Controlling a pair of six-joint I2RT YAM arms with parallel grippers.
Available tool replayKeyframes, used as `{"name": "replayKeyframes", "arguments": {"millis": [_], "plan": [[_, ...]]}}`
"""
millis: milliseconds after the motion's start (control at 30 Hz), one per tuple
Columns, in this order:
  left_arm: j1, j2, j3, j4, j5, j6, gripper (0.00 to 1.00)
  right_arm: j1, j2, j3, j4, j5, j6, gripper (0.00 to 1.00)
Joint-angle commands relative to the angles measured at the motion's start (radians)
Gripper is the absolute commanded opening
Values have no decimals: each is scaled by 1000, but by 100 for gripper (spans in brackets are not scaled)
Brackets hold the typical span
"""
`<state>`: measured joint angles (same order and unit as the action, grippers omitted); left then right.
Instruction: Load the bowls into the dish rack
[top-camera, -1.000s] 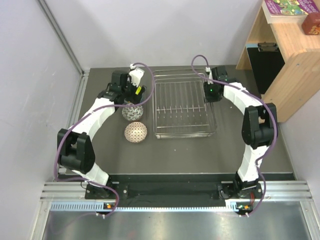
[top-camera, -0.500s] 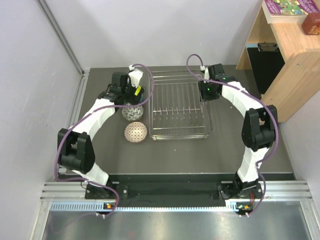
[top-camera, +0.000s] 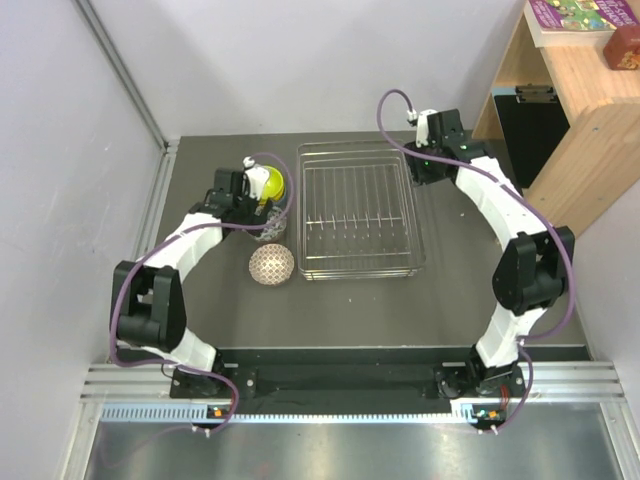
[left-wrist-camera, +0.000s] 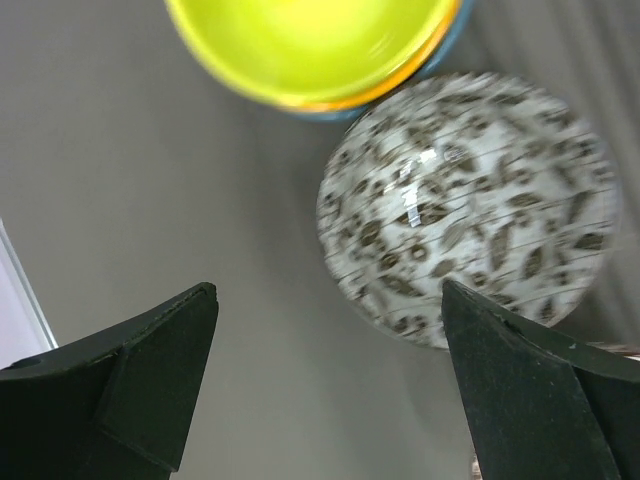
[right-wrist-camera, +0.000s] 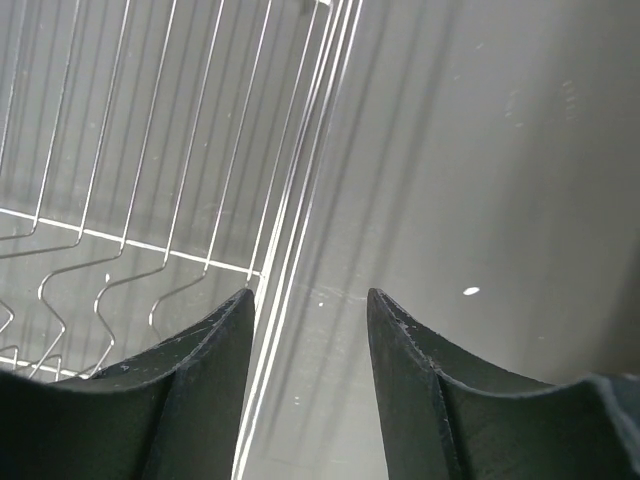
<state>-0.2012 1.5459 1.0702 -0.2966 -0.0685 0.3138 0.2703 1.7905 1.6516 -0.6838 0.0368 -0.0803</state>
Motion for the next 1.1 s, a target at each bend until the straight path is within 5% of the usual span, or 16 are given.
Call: {"name": "replayKeyframes", "arguments": {"millis": [0,567,1067], "plan": [[49,-20,-24,50,41,-22,97,4,-95,69,4,20,-35,49],[75,155,31,5,174,-30,78,6,-201,-22,35,-21,-52,47],[80,151,33,-18,185,-25,47,6,-204,-76,53,-17,-53,47]]}}
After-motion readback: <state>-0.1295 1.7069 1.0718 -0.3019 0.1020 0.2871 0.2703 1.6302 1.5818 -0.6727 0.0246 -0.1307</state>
